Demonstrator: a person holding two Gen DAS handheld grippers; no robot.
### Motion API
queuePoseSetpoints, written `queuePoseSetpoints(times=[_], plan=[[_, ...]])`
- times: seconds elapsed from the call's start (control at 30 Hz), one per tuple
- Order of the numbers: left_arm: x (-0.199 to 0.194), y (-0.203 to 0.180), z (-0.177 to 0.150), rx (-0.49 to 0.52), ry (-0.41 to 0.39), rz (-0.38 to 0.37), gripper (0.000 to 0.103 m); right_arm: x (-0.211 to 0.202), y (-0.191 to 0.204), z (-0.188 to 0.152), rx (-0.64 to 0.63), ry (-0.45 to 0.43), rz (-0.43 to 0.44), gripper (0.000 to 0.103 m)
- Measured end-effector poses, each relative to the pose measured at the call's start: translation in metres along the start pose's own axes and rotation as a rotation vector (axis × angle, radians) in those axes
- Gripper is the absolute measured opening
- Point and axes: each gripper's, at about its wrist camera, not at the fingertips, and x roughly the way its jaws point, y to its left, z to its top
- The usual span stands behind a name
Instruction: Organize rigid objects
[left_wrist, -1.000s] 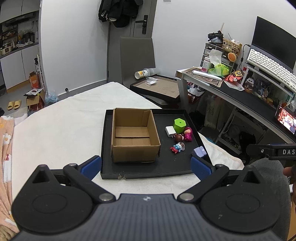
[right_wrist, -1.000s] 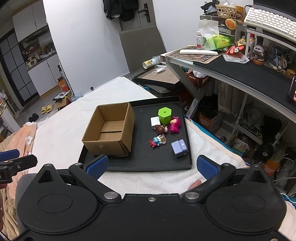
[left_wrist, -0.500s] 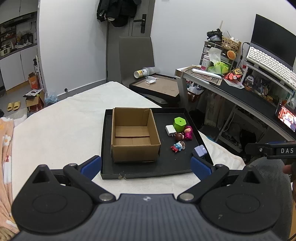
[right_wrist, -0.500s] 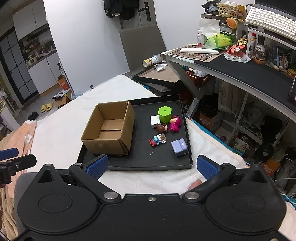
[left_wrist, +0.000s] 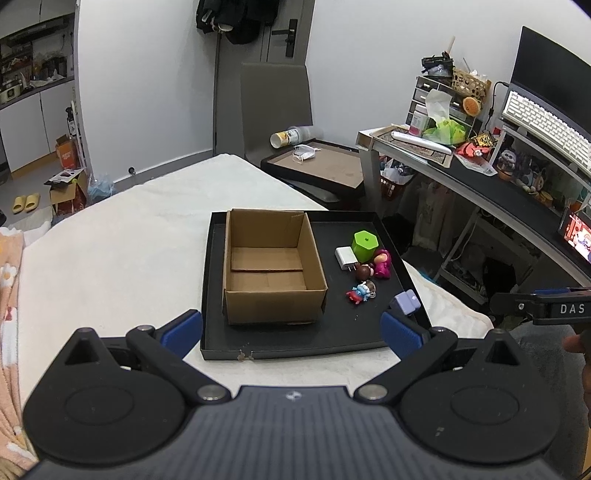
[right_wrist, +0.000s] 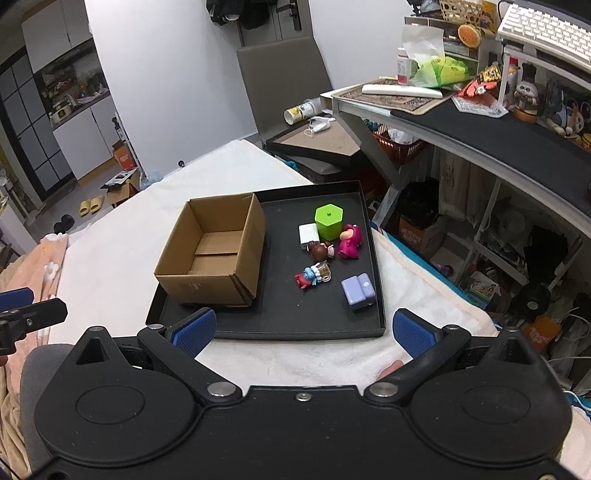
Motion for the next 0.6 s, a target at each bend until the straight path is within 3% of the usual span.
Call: queuePoseSetpoints(times=[0.6], plan=[[0.061, 0.015, 0.011, -0.027, 0.072, 0.006, 0.102, 0.055, -0.025, 0.014, 0.059, 0.022, 0.033, 0.103]])
